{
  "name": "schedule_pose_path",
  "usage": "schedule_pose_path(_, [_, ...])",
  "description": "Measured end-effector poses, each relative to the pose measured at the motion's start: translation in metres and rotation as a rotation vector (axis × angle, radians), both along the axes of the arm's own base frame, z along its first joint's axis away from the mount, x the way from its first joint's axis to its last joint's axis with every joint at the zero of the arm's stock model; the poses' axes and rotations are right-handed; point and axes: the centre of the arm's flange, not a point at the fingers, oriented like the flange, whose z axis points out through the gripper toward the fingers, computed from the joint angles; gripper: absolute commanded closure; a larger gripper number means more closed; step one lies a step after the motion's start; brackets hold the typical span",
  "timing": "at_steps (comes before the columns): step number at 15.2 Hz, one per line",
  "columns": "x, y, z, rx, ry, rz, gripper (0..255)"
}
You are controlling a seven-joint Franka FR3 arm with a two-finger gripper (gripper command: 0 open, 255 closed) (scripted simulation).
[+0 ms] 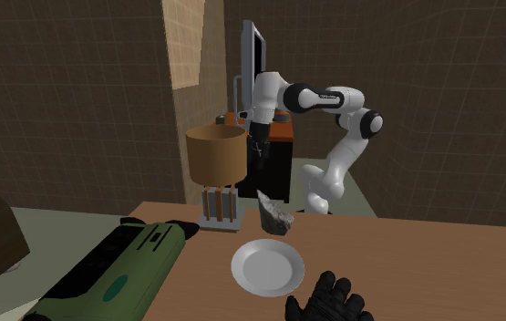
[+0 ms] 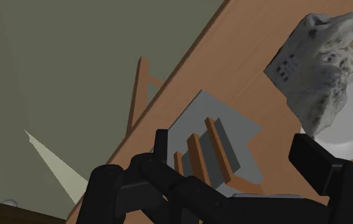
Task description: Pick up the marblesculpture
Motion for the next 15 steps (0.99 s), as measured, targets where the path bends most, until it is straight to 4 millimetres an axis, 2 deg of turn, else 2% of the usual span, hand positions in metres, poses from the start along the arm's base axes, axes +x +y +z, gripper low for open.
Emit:
schedule_pose_path(2, [-0.001, 0.007, -0.002, -0.008, 0.005, -0.006, 0])
schedule_pose_path(4, [-0.003, 0.031, -0.011, -0.034, 0.022, -0.028, 0])
schedule_pose_path(13, [-0.004, 0.161, -0.057, -0.180, 0.113, -0.157, 0])
schedule_pose_path(15, [-0.005, 0.187, -0.073, -0.213, 0.134, -0.187, 0])
